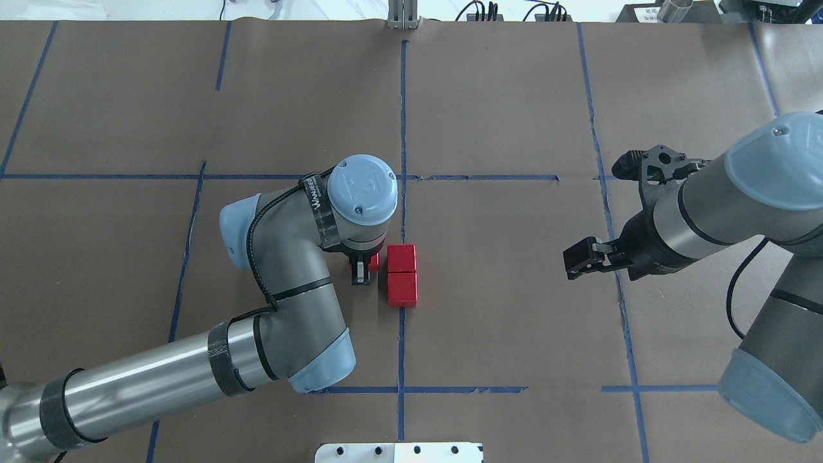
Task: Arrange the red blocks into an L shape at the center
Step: 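Lower the cube against the pair and adjust it with the left gripper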
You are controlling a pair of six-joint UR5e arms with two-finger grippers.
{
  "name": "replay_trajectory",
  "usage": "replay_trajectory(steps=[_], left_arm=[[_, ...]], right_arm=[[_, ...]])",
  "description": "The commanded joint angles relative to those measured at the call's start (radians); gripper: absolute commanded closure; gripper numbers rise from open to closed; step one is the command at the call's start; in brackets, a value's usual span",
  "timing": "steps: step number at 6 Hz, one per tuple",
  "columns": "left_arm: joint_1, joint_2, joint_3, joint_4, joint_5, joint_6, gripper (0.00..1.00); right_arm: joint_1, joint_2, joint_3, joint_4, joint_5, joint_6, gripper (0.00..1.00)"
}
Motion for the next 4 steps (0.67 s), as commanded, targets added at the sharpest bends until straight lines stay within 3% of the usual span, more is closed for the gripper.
replay_trajectory(steps=[1,4], left_arm=[[0.000,0.000,0.002,-0.001,-0.010,-0.025,1.00],[0.003,-0.006,0.005,-0.001,-0.028,-0.047,1.00]], right_arm=[[0.000,0.000,-0.004,0.000,0.000,0.000,0.00],[0.000,0.000,-0.003,0.000,0.000,0.000,0.00]])
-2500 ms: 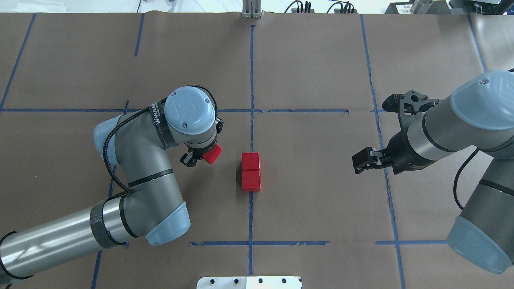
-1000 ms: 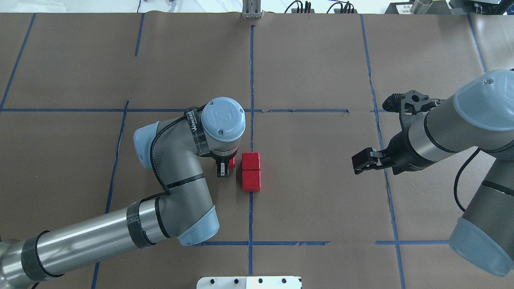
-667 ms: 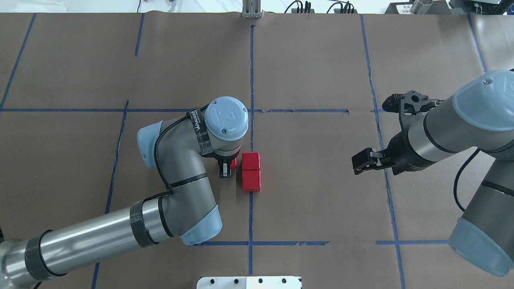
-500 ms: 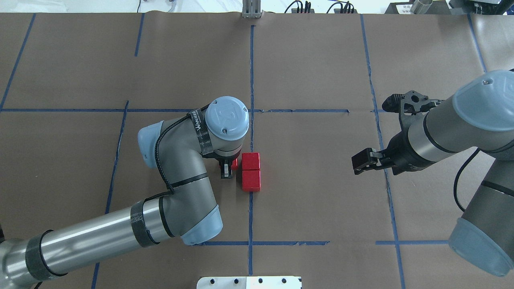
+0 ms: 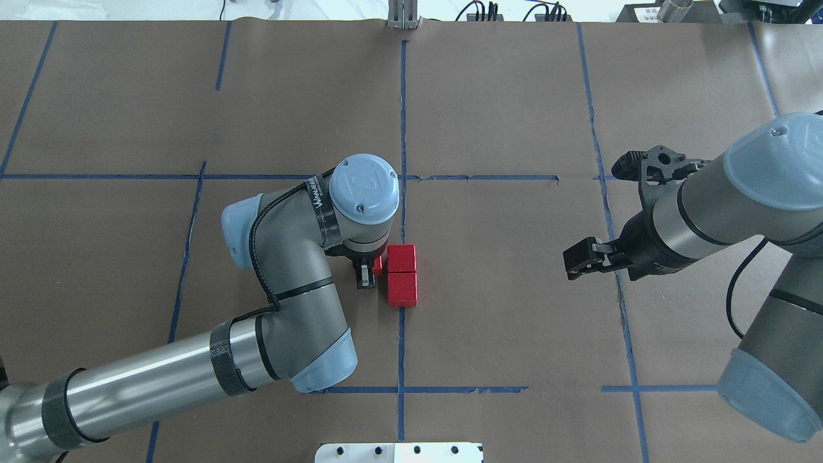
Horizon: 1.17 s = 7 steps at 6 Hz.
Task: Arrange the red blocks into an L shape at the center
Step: 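Lower the cube against the pair and adjust it with the left gripper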
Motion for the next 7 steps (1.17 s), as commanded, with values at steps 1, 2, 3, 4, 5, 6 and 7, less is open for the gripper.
replay_trajectory(steps=[1,2,3,4,5,6,7], left_arm=[[0.002,-0.003,0.007,-0.006,-0.002,-0.002,1.00],[0.005,-0.003,0.007,-0.009,-0.002,0.004,1.00],[0.008,-0.006,0.007,-0.011,-0.002,0.006,1.00],[0.012,-0.009,0.011,-0.011,-0.002,0.006,1.00],[0.012,-0.010,0.014,-0.011,-0.003,0.006,1.00],[0.012,-0.009,0.017,-0.011,-0.002,0.006,1.00],[0.012,-0.009,0.021,-0.013,0.000,0.004,1.00]], right_arm=[[0.001,-0.001,0.000,-0.002,0.000,0.000,0.00],[0.000,0.001,-0.001,-0.002,0.000,0.000,0.00],[0.000,-0.001,-0.001,-0.002,0.000,0.000,0.00],[0.000,-0.001,-0.001,-0.002,0.000,0.000,0.00],[0.000,-0.001,-0.001,-0.002,0.000,0.000,0.00],[0.000,-0.001,-0.003,-0.003,0.000,0.000,0.00],[0.000,-0.001,-0.003,-0.003,0.005,0.000,0.00]])
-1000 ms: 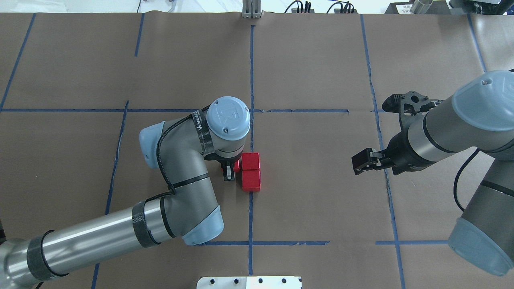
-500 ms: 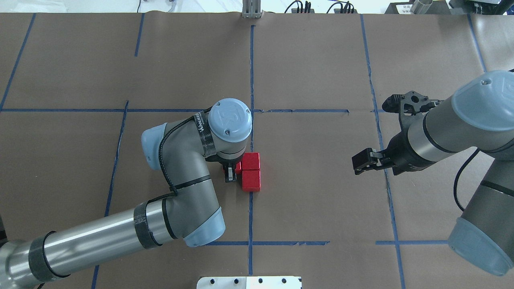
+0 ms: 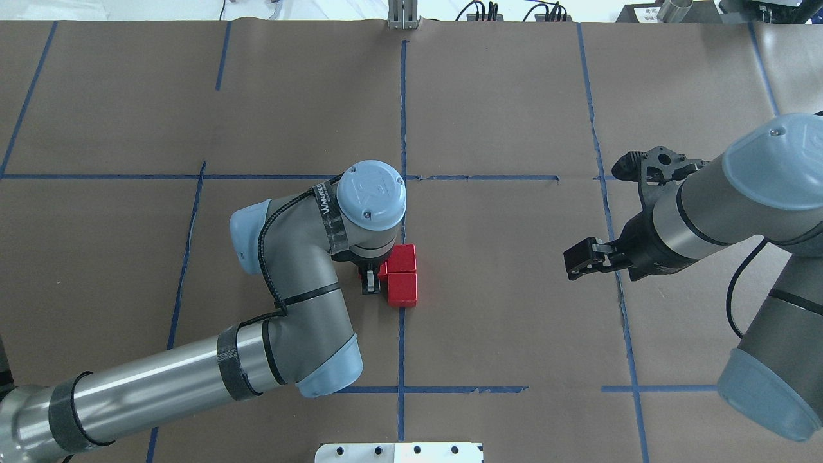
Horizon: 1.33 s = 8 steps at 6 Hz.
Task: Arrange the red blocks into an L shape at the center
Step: 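Lower the cube against the pair and adjust it with the left gripper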
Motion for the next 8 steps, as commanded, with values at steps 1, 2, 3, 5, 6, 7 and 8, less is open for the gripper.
replay_trajectory(steps=[1,2,3,5,6,7,8], left_arm=[[0.000,-0.001,0.004,-0.001,0.001,-0.010,1.00],[0.000,-0.001,0.004,-0.001,0.001,-0.012,1.00],[0.000,-0.003,0.004,-0.001,0.001,-0.012,1.00],[0.000,-0.003,0.004,-0.003,0.001,-0.004,0.79],[-0.001,-0.001,0.004,-0.004,0.001,-0.003,0.01],[-0.001,-0.001,0.004,-0.012,0.001,-0.001,0.00],[-0.001,-0.003,0.006,-0.022,0.000,-0.001,0.00]], right_arm=[[0.000,0.000,0.000,0.000,0.005,0.000,0.00],[0.000,0.000,0.000,0.000,0.005,0.000,0.00],[0.000,0.000,0.000,0.000,0.005,0.000,0.00],[0.000,0.000,0.000,0.000,0.005,0.000,0.00],[0.000,0.000,0.000,0.001,0.005,0.000,0.00],[0.000,0.000,0.000,0.001,0.005,0.000,0.00],[0.000,0.000,0.001,0.000,0.006,0.000,0.00]])
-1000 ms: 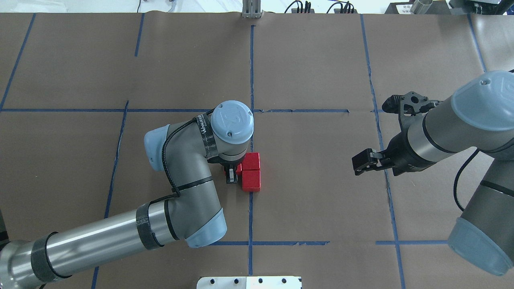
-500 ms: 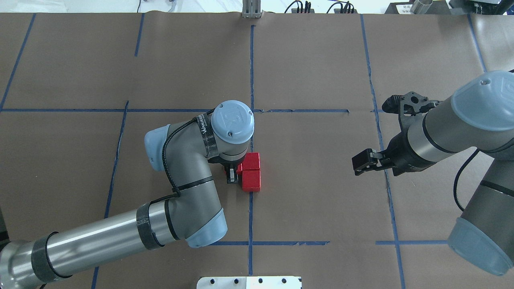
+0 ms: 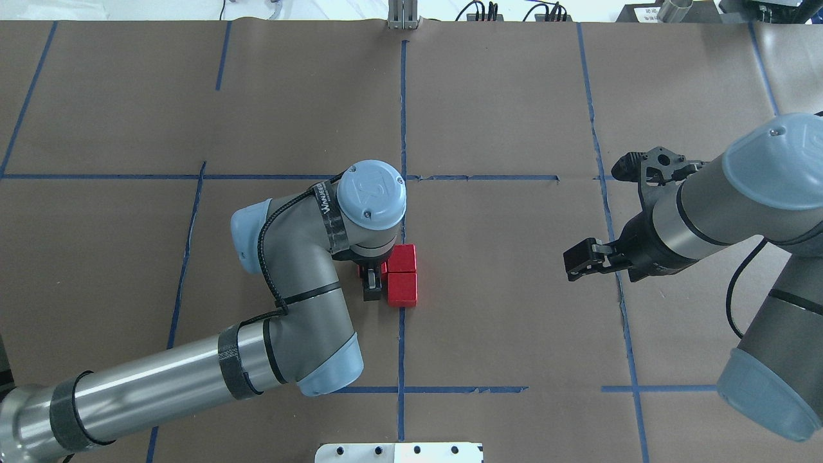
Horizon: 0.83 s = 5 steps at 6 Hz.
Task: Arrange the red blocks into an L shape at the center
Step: 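Lower the cube against the pair and adjust it with the left gripper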
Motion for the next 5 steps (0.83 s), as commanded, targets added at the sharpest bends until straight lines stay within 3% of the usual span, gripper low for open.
replay_trajectory(steps=[1,3,5], left_arm=[[0.000,-0.003,-0.002,-0.009,-0.001,0.002,0.00],[-0.009,-0.001,-0.058,0.008,-0.047,0.011,0.00],[-0.029,0.008,-0.180,0.089,-0.072,0.182,0.00]], right_arm=[[0.000,0.000,0.003,0.000,0.001,0.000,0.00],[0.002,0.002,0.004,0.001,0.001,0.000,0.00],[0.023,-0.020,0.003,-0.004,0.001,-0.003,0.00]])
